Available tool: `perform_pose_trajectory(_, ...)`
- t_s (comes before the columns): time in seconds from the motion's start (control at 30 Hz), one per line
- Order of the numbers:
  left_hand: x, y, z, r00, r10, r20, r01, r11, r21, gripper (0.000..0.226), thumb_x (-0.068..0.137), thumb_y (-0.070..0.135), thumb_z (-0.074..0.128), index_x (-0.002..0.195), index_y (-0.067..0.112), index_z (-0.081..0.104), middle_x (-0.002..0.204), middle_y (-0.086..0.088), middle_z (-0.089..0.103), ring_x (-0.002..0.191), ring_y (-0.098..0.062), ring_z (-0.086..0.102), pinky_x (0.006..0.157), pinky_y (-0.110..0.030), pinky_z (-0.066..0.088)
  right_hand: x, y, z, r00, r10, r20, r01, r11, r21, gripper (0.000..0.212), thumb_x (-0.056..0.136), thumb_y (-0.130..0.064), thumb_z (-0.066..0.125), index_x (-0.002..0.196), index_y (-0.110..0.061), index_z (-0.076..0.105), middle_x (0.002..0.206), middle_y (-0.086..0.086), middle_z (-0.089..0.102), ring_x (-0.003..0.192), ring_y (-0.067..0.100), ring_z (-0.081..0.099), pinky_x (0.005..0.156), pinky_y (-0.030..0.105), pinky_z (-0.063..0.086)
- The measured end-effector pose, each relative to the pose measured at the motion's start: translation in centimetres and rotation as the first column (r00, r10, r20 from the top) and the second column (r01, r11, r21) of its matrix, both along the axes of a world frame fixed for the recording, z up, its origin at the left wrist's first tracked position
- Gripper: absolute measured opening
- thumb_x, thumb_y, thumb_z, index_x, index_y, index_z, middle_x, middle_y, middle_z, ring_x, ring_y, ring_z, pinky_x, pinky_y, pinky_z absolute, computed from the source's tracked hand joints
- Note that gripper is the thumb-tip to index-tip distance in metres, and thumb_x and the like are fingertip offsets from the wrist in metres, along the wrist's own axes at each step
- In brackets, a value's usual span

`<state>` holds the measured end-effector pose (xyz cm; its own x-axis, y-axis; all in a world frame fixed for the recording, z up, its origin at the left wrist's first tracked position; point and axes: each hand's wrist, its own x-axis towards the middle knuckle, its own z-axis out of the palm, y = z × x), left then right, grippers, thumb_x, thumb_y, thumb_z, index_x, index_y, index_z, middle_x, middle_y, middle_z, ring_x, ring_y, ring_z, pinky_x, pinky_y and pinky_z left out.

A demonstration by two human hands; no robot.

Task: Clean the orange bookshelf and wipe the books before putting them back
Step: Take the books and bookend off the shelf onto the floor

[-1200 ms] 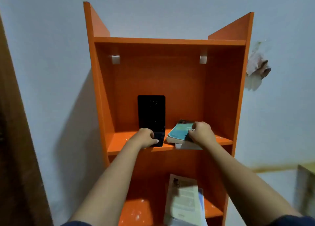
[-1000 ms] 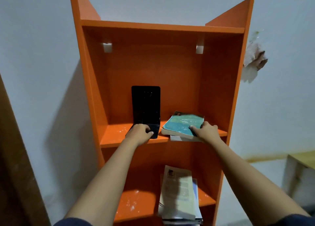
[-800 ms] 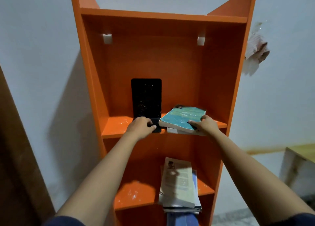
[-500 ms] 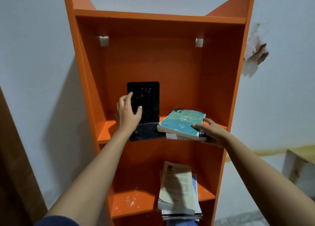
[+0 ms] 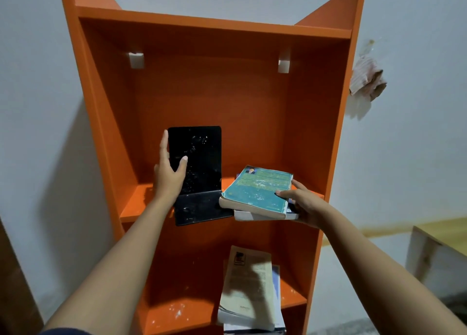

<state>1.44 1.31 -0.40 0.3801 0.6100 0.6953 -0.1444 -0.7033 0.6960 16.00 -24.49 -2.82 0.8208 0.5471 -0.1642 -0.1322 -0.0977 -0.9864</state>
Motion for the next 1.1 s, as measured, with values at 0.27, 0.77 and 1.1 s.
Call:
perform_pose_trajectory(0.27, -6.4, -3.3, 0.2, 0.999, 0.004, 0.044, -0.005, 1.000, 0.027, 0.067, 0.093, 0.015, 0.056, 0.146, 0.036, 0.021, 0.135, -0.016, 0.050, 0.124, -0.029, 0.047, 0.092, -0.031, 0.040, -6.9, -3.5, -1.1, 0.990, -0.137, 0.018, 0.132, 0.976, 0.173, 0.045, 0.090, -0.009, 0.053, 0.126, -0.035, 0.047, 0.107, 0.002, 0.067, 0.092, 0.020, 0.068, 0.055, 0.027, 0.054)
perform_pose_trajectory(0.77, -26.5, -8.1, -11.6, 0.960, -0.047, -0.277, 0.069, 0.995, 0.071, 0.058, 0.095, 0.007, 0.050, 0.145, 0.029, 0.031, 0.139, -0.005, 0.049, 0.123, -0.020, 0.050, 0.097, -0.023, 0.039, -25.4, -5.6, -12.8, 0.984, -0.043, 0.172, 0.048, 0.999, -0.022, 0.061, 0.084, -0.001, 0.054, 0.126, -0.043, 0.041, 0.100, 0.012, 0.064, 0.081, 0.025, 0.062, 0.059, 0.029, 0.056)
perform_pose_trajectory(1.1, -37.8, -2.5, -23.4, 0.902, 0.139, -0.408, -0.238, 0.950, -0.202, 0.059, 0.095, 0.004, 0.049, 0.146, 0.029, 0.030, 0.141, -0.004, 0.047, 0.127, -0.018, 0.046, 0.101, -0.020, 0.039, -30.7, 5.4, -26.8, 0.938, 0.341, -0.060, -0.345, 0.909, -0.232, 0.064, 0.085, -0.001, 0.057, 0.137, -0.035, 0.040, 0.124, 0.011, 0.059, 0.094, 0.029, 0.064, 0.068, 0.033, 0.057)
